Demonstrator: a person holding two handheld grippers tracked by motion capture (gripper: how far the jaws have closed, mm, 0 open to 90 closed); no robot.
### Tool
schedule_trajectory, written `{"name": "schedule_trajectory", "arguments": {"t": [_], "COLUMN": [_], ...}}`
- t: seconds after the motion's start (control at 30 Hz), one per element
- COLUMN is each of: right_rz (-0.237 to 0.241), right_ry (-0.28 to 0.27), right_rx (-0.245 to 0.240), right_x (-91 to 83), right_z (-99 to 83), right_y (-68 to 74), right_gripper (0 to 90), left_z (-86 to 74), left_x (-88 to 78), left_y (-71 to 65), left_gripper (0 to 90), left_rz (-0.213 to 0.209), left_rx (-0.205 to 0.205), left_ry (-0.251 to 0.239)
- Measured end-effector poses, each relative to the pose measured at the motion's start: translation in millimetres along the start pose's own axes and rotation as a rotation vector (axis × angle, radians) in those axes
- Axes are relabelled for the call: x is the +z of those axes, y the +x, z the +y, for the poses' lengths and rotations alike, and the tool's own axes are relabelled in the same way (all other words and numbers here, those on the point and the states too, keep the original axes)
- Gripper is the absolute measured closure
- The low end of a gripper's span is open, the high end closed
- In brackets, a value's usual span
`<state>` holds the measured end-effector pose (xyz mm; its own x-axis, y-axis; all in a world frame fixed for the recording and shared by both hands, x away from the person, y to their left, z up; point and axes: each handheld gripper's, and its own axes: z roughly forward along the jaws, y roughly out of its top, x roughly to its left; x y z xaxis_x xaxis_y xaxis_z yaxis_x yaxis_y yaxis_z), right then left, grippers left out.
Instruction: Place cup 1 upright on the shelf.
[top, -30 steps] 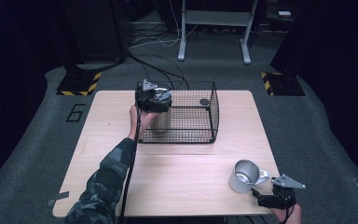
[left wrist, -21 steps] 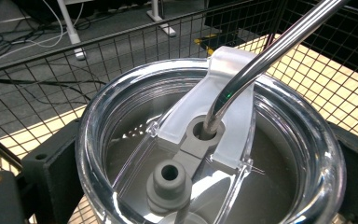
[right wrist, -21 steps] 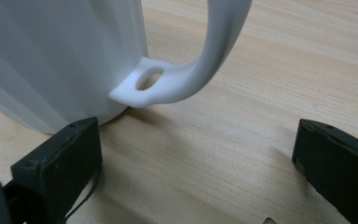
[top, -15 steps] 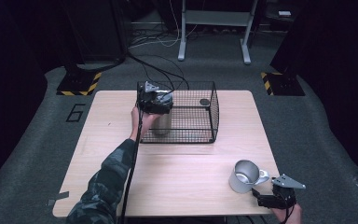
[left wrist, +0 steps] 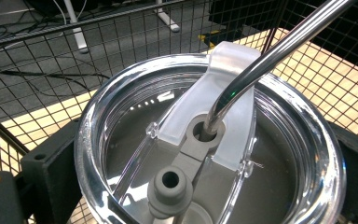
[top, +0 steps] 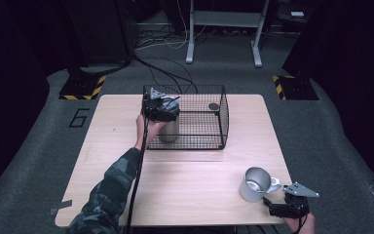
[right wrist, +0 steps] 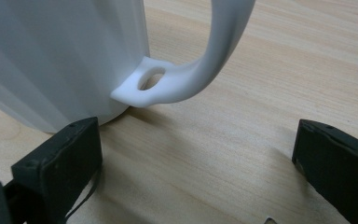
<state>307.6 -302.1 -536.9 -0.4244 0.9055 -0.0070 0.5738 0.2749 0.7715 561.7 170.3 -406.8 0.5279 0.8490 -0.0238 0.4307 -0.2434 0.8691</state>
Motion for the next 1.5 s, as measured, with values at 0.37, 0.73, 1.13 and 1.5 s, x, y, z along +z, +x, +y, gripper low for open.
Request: {"name": "schedule_trajectory", "arguments": {"t": [0.37,0.73,1.13,1.5], "right_rz": [0.001,0.002,0.003,0.003], "right_ry": [-0.007,-0.009,-0.004,-0.003], "right_rx": [0.01,0.019,0.0,0.001], "right_x": [0.0,-0.4,0.2,0.2], "right_z": [0.0,0.0,0.0,0.0], "right_y": [0.7,1.7,0.2,0.1], "right_gripper": [0.9,0.9,0.7,0.7], "left_z": [-2.5,3.6,21.0,27.3], "left_x": [-2.3,-10.8,-38.7,-78.0], "left_y": [-0.9,-3.8,-11.5,-22.4], "left_gripper": [3.6,1.9,0.2,0.2], "left_rz": [0.017,0.026,0.012,-0.011], "left_rx": [-0.023,-0.007,0.022,0.081], "left_ry": [-0.006,-0.026,-0.077,-0.084]}}
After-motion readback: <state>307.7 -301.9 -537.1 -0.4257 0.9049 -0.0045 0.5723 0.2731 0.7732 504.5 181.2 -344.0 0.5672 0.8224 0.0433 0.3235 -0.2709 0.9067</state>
